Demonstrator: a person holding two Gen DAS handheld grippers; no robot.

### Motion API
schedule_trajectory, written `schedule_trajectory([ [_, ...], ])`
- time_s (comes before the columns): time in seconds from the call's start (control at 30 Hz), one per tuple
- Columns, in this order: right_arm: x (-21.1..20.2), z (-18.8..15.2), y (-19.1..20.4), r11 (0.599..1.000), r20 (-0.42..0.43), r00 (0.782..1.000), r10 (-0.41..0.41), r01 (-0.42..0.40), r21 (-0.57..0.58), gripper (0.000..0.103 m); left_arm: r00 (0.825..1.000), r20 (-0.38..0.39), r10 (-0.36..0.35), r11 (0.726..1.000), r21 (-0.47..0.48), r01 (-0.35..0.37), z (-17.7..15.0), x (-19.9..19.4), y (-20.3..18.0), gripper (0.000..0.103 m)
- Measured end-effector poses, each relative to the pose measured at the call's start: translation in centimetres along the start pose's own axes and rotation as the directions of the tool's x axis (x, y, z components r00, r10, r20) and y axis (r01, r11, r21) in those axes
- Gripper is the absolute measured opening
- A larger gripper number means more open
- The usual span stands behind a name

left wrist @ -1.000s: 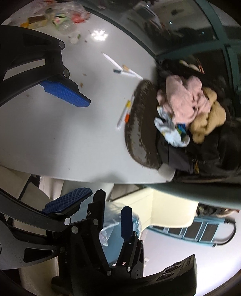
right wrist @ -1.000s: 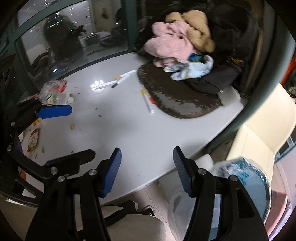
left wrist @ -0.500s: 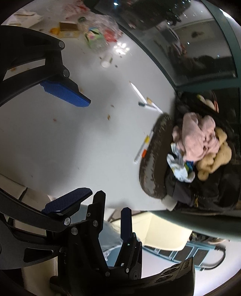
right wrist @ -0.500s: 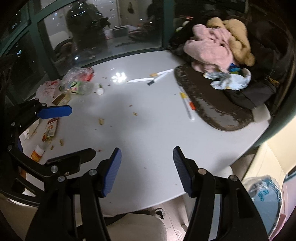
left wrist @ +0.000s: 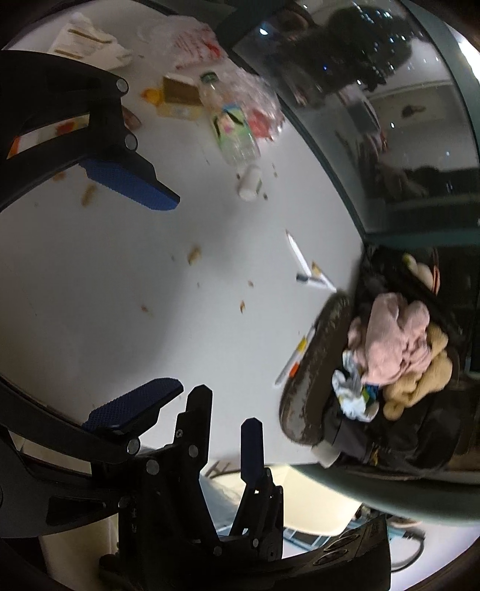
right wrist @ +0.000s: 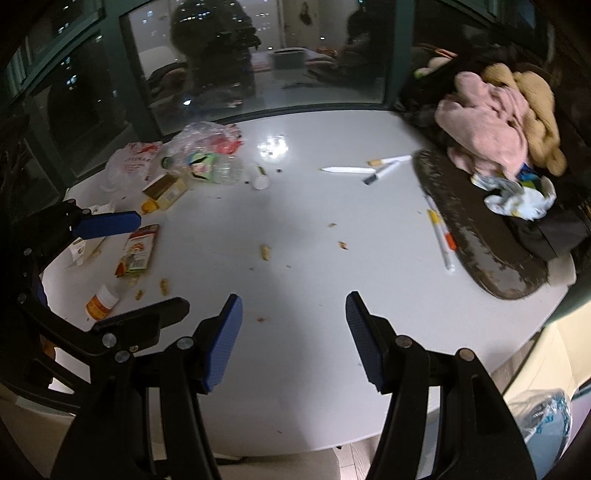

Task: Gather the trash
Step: 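Move the left tool toward the red-and-white snack packet on the table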

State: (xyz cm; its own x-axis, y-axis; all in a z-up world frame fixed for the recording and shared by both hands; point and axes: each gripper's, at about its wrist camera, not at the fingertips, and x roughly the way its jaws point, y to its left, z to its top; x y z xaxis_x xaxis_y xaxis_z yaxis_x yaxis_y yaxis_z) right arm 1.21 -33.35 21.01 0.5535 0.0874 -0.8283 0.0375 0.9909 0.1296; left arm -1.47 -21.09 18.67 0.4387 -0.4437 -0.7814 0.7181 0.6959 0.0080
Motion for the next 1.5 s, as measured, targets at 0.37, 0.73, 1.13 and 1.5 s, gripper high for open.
schedule_trajectory([
  [0.37,2.2,1.4,6.4,0.993,-0.027,0.998,0.063,-0.066,-0.101,0.056,0.999,0.001,0.054,0.994,-0.096,-0.053,-3.4,-2.0,5.6,0.091],
  [0.73,3.2,2.4,10.0,0.971,-0.058,0.993,0.107,-0.117,-0.209,0.056,0.993,0.014,0.118,0.973,-0.203,-0.113,-6.1,-3.6,8.4,0.091],
  [1.13,6.1,4.4,14.1,0.903,-0.123,0.964,0.237,-0.265,-0.337,0.067,0.959,-0.008,0.284,0.905,-0.328,-0.27,-9.2,-5.5,11.0,0.096],
  [1.5,8.6,4.5,17.0,0.848,-0.207,0.939,0.274,-0.337,-0.409,0.067,0.949,-0.091,0.301,0.851,-0.424,-0.311,-12.4,-4.6,13.9,0.096],
])
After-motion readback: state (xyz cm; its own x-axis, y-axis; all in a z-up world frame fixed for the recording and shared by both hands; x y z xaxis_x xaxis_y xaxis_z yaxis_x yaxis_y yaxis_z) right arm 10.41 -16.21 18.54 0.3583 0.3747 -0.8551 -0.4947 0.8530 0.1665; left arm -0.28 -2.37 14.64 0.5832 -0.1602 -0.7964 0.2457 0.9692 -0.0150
